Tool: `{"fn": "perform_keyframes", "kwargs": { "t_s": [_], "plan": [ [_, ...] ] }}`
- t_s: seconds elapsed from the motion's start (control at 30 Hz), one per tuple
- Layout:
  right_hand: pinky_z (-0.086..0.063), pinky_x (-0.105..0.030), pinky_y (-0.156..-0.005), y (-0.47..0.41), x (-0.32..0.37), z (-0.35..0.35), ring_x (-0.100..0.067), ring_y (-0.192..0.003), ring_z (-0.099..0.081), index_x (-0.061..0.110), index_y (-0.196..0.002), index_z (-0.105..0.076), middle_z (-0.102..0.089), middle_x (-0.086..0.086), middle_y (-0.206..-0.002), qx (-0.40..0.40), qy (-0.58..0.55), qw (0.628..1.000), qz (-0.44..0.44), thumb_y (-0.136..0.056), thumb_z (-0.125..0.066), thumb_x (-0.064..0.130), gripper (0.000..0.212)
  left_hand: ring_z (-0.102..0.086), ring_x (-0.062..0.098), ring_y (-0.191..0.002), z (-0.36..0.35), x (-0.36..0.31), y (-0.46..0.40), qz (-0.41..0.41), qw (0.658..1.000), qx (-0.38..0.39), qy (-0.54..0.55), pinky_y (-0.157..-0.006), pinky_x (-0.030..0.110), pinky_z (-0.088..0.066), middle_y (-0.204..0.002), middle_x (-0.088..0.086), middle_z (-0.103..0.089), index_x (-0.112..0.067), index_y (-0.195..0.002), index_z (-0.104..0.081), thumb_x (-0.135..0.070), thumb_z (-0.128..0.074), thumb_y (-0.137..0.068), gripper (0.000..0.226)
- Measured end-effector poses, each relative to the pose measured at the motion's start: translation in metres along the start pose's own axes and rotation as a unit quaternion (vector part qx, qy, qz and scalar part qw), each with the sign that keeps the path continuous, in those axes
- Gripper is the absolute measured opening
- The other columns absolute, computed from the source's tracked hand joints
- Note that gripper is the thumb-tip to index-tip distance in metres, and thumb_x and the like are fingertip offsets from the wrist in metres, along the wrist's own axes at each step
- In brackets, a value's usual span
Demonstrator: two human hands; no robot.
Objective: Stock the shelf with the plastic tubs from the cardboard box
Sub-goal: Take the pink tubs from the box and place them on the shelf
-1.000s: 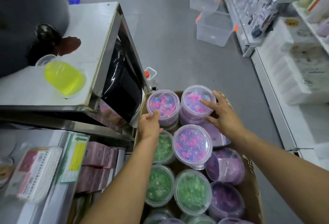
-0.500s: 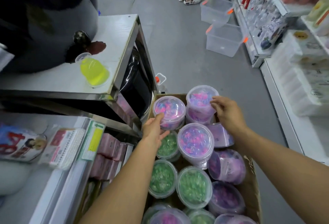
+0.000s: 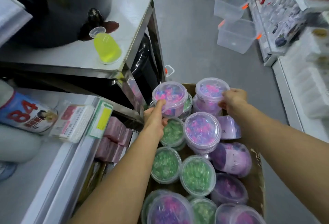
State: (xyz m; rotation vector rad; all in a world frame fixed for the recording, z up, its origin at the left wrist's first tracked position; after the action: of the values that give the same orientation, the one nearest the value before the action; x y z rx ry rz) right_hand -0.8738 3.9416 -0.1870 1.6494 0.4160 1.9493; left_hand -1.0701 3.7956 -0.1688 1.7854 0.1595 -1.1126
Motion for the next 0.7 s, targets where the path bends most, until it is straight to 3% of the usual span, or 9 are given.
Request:
{"fn": "perform_keyframes", "kwargs": {
  "t_s": [0.13, 0.27, 0.37, 0.43, 0.6, 0.7],
  "plan": [
    [-0.048, -0.036, -0.053, 0.036, 0.025, 0.021, -0.019, -0.042, -0.041, 0.009, -0.083, -0.053, -0.042, -0.01, -0.061, 0.038, -0.052, 0.998, -0.003, -0.091, -0.047, 0.0, 0.013, -0.055, 0.024, -0.078, 0.011, -0.011, 0.028, -0.008, 0.999, 0.024, 0.025, -0.059, 0.032, -0.042, -0.102, 0.013, -0.066, -0.016, -0.09, -0.061, -0.029, -0.072, -0.08, 0.019],
    [-0.051, -0.035, -0.055, 0.084, 0.041, 0.05, -0.019, -0.051, -0.042, 0.009, -0.086, -0.06, -0.046, -0.01, -0.066, 0.103, -0.058, 0.993, 0.025, -0.088, -0.053, 0.002, 0.011, -0.06, 0.026, -0.088, 0.038, -0.008, 0.085, -0.021, 0.998, 0.042, 0.038, -0.067, 0.032, -0.051, -0.122, 0.011, -0.061, -0.025, -0.115, -0.058, -0.041, -0.068, -0.081, 0.039],
    [-0.049, -0.029, -0.046, 0.127, 0.046, 0.072, -0.017, -0.045, -0.041, 0.01, -0.079, -0.061, -0.044, -0.008, -0.06, 0.165, -0.024, 0.984, 0.056, -0.087, -0.057, 0.002, 0.012, -0.061, 0.029, -0.102, 0.064, 0.001, 0.142, -0.032, 0.998, 0.04, 0.049, -0.081, 0.037, -0.054, -0.12, 0.01, -0.059, -0.029, -0.114, -0.056, -0.044, -0.066, -0.082, 0.037],
    [-0.048, -0.025, -0.039, 0.161, 0.048, 0.087, -0.013, -0.036, -0.041, 0.009, -0.078, -0.06, -0.042, -0.005, -0.055, 0.212, -0.004, 0.974, 0.077, -0.088, -0.055, 0.001, 0.014, -0.061, 0.027, -0.101, 0.084, 0.009, 0.188, -0.051, 0.996, 0.036, 0.068, -0.08, 0.037, -0.053, -0.117, 0.01, -0.059, -0.032, -0.108, -0.056, -0.041, -0.064, -0.085, 0.027],
    [-0.047, -0.021, -0.034, 0.252, 0.048, 0.119, -0.007, -0.028, -0.042, 0.009, -0.076, -0.06, -0.045, 0.001, -0.039, 0.305, 0.042, 0.945, 0.114, -0.09, -0.053, 0.001, 0.018, -0.061, 0.028, -0.108, 0.143, 0.029, 0.296, -0.117, 0.987, 0.005, 0.106, -0.083, 0.037, -0.054, -0.124, 0.011, -0.06, -0.027, -0.126, -0.053, -0.039, -0.062, -0.087, 0.042],
    [-0.047, -0.021, -0.034, 0.307, 0.052, 0.127, -0.007, -0.029, -0.042, 0.006, -0.075, -0.062, -0.045, -0.002, -0.045, 0.363, 0.059, 0.921, 0.13, -0.089, -0.054, 0.0, 0.017, -0.063, 0.028, -0.103, 0.18, 0.035, 0.359, -0.148, 0.982, -0.03, 0.114, -0.087, 0.04, -0.053, -0.123, 0.012, -0.061, -0.025, -0.123, -0.055, -0.04, -0.06, -0.087, 0.039]
  ]
}}
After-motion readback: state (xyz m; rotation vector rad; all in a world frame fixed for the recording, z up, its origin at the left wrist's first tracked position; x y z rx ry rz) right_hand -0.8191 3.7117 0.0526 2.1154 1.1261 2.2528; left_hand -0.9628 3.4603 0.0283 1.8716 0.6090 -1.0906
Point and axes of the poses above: each hand's wrist, its own y-axis away from the middle knuckle, its own z-axis out of the back of the hand, x = y × z, the point moved 2 cm from there along -y, towards the middle knuckle
